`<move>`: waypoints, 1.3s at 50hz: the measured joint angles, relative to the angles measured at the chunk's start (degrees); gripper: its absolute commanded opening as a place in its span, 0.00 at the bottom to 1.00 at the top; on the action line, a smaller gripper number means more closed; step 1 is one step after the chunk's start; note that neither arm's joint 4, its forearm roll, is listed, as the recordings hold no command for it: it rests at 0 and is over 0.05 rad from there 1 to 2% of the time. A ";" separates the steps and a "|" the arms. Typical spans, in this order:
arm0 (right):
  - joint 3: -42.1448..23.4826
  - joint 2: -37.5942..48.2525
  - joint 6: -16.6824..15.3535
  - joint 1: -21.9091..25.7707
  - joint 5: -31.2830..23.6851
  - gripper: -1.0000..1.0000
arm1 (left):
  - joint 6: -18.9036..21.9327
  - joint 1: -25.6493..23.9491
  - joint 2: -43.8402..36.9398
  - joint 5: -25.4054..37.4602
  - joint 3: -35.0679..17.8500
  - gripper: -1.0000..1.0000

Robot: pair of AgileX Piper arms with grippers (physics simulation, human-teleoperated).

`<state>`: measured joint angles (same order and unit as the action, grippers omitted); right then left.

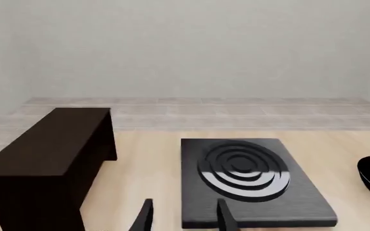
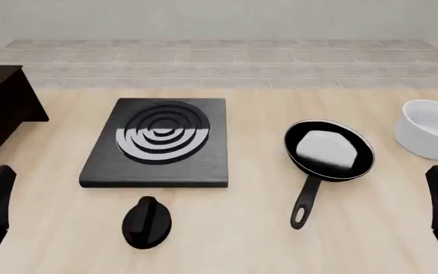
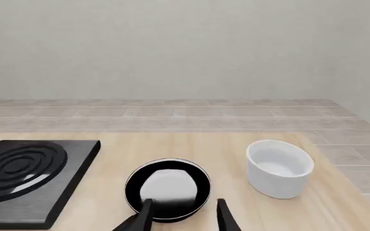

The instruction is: Put the frying pan on top of the cabinet.

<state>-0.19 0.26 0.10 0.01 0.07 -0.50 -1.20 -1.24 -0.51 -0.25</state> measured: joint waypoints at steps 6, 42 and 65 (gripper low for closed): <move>-0.53 0.58 -0.08 -0.07 -0.12 1.00 | 1.01 0.26 0.52 -0.20 -0.17 1.00; -0.74 0.69 -0.40 -0.45 -0.30 1.00 | 4.02 -11.55 -10.04 0.80 -14.88 1.00; -0.24 0.15 0.06 -1.00 0.00 1.00 | 12.34 -27.22 -38.05 -2.44 -31.92 1.00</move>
<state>-0.43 0.41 0.16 -0.99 0.07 11.85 -28.42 -39.29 -2.94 -32.18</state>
